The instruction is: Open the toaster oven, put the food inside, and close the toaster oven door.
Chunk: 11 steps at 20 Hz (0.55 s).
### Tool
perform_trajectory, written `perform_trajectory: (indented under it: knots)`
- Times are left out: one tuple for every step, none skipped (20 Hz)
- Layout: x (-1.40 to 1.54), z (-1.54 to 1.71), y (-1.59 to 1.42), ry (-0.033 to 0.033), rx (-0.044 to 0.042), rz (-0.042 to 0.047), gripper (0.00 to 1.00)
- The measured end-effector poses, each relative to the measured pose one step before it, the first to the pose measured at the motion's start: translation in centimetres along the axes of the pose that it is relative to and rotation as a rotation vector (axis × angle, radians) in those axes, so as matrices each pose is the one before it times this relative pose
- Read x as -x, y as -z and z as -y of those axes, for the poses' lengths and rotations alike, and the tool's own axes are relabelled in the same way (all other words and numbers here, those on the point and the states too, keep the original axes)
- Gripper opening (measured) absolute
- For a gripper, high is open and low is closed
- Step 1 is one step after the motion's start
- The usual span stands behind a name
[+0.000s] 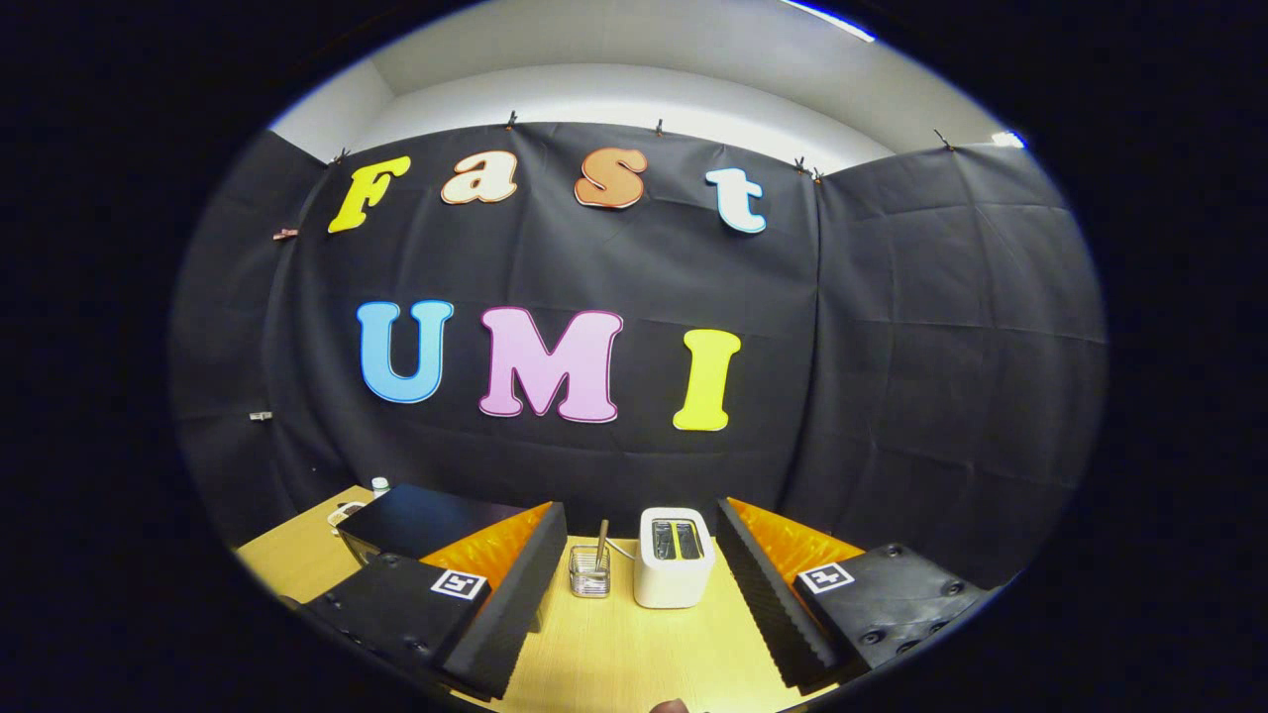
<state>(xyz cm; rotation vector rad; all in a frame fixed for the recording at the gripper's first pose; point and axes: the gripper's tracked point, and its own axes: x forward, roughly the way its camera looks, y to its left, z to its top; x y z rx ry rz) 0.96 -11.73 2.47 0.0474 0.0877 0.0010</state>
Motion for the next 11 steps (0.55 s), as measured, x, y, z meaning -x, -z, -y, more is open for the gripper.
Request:
perform_trajectory:
  knots:
    - [0.056, 0.189, 0.034, 0.00366, -0.00728, 0.00119, 0.98]
    - [-0.021, 0.065, 0.035, 0.00135, -0.00671, -0.00222, 0.98]
    - [0.078, 0.078, -0.066, 0.00043, -0.00369, 0.00312, 0.98]
    - [-0.066, 0.04, -0.004, 0.00011, 0.00116, 0.00088, 0.98]
    - [0.031, 0.077, 0.071, 0.00028, 0.00472, 0.00162, 0.98]
    - [-0.054, 0.021, 0.059, 0.00103, 0.00416, -0.00065, 0.98]
    - [0.014, -0.031, 0.123, 0.00096, 0.00079, -0.00036, 0.98]
    - [-0.058, 0.016, 0.118, 0.00148, -0.00093, -0.00066, 0.98]
    - [-0.037, 0.082, -0.002, 0.00144, -0.00157, -0.00103, 0.98]
    - [-0.041, -0.016, 0.103, 0.00149, -0.00027, -0.00258, 0.98]
    - [-0.088, 0.114, -0.041, 0.00226, 0.00075, 0.00171, 0.98]
